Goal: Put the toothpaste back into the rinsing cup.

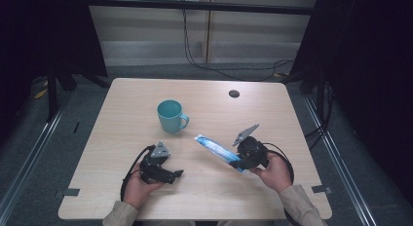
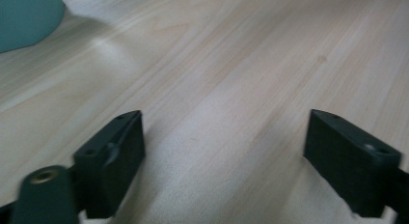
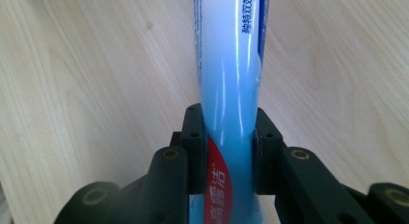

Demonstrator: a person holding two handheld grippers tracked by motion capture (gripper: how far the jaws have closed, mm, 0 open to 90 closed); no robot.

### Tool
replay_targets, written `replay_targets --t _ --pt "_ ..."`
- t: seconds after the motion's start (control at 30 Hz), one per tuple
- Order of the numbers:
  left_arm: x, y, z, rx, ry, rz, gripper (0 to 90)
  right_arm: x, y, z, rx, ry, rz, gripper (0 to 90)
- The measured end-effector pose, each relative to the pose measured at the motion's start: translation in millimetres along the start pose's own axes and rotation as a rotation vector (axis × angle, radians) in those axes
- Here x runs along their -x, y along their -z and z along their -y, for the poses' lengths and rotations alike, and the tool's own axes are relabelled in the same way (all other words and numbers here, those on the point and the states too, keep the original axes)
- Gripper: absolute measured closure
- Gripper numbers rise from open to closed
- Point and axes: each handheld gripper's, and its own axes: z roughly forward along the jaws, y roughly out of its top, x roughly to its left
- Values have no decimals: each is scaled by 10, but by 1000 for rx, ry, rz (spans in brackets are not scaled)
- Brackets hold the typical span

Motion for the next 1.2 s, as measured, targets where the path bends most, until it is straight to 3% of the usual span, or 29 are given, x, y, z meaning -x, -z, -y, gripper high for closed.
replay_targets --t 0.03,0.13,0.33,0.53,1.2 --pt "-14 -1 -3 19 36 18 158 -7 -4 -31 11 6 2 732" --pt "-27 13 -15 31 40 40 160 -5 1 -72 35 -3 -6 732" --pt "-48 96 -127 121 87 113 180 -38 10 -177 67 10 -11 732" --pt "-60 108 -178 160 118 140 204 -76 -21 -238 77 23 -8 732" --pt "58 -29 -498 230 149 217 190 -134 -46 -335 134 37 -10 732"
